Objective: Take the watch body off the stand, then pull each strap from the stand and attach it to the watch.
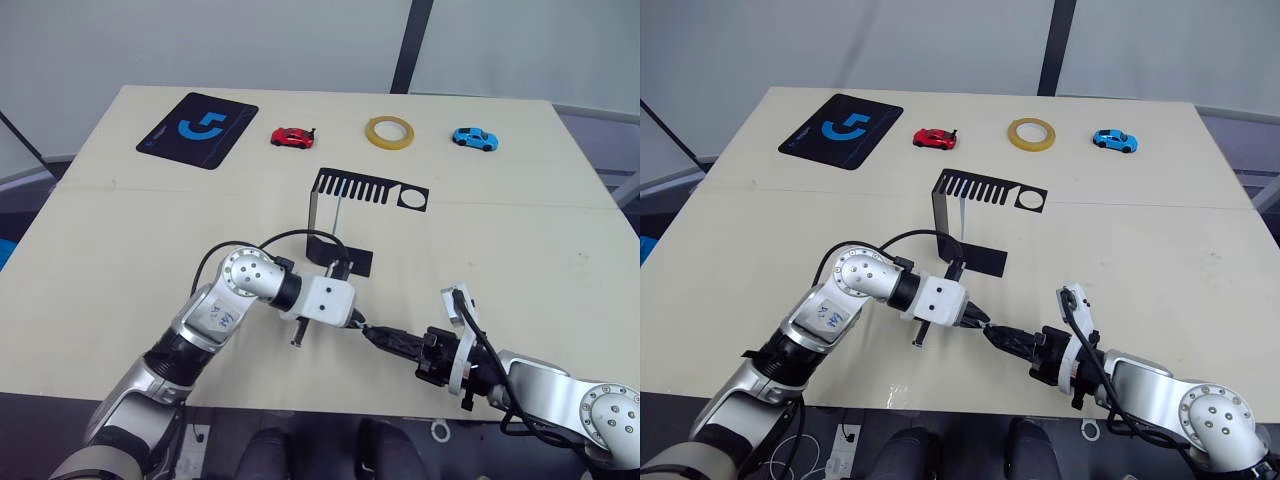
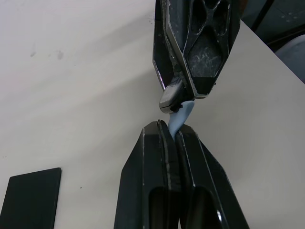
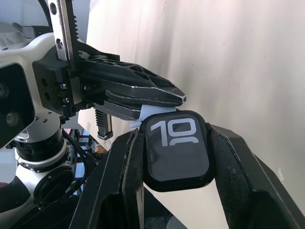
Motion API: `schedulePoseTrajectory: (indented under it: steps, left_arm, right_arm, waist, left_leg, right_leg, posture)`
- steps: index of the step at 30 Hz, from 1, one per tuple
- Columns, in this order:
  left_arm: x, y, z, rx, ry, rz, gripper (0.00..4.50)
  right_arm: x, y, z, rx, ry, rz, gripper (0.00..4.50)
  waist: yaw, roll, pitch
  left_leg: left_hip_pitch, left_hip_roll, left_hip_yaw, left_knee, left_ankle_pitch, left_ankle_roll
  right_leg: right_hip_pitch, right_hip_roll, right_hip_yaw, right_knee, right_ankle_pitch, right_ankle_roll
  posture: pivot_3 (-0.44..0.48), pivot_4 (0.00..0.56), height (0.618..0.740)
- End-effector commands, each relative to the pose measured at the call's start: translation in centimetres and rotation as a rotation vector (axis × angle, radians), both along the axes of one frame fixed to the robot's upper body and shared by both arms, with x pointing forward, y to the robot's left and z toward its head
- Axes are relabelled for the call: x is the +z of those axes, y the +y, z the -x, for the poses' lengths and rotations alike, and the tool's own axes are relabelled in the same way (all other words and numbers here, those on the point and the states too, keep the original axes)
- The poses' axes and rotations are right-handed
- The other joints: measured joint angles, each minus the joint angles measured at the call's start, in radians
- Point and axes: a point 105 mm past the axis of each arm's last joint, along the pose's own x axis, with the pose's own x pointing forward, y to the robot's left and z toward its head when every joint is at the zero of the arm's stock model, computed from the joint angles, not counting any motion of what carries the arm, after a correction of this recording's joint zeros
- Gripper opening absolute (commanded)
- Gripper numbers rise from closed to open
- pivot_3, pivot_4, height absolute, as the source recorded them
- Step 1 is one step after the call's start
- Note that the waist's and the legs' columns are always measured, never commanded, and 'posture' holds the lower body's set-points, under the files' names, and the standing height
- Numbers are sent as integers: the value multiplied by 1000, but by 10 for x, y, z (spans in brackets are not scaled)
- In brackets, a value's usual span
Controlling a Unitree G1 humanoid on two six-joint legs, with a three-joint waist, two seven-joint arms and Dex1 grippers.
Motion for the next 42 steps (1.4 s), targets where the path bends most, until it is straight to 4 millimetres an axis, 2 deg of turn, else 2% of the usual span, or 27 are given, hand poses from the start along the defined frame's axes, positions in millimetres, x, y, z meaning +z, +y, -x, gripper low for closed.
schedulePoseTrajectory:
  steps: [1, 42]
  left_arm:
    - [7, -16, 11, -63, -30, 31, 0]
    - [2, -18, 8, -30, -15, 10, 0]
  right_arm:
    - [14, 16, 10, 80, -37, -67, 1623]
    - [14, 18, 10, 88, -39, -74, 1623]
  waist:
    - [0, 0, 0]
    - [0, 0, 0]
  left_leg:
    - [0, 0, 0, 0, 0, 0]
    - [0, 0, 0, 1, 0, 0]
  right_leg:
    - [0, 0, 0, 0, 0, 0]
    - [0, 0, 0, 0, 0, 0]
  posture:
    - [0, 150, 737]
    - [0, 150, 737]
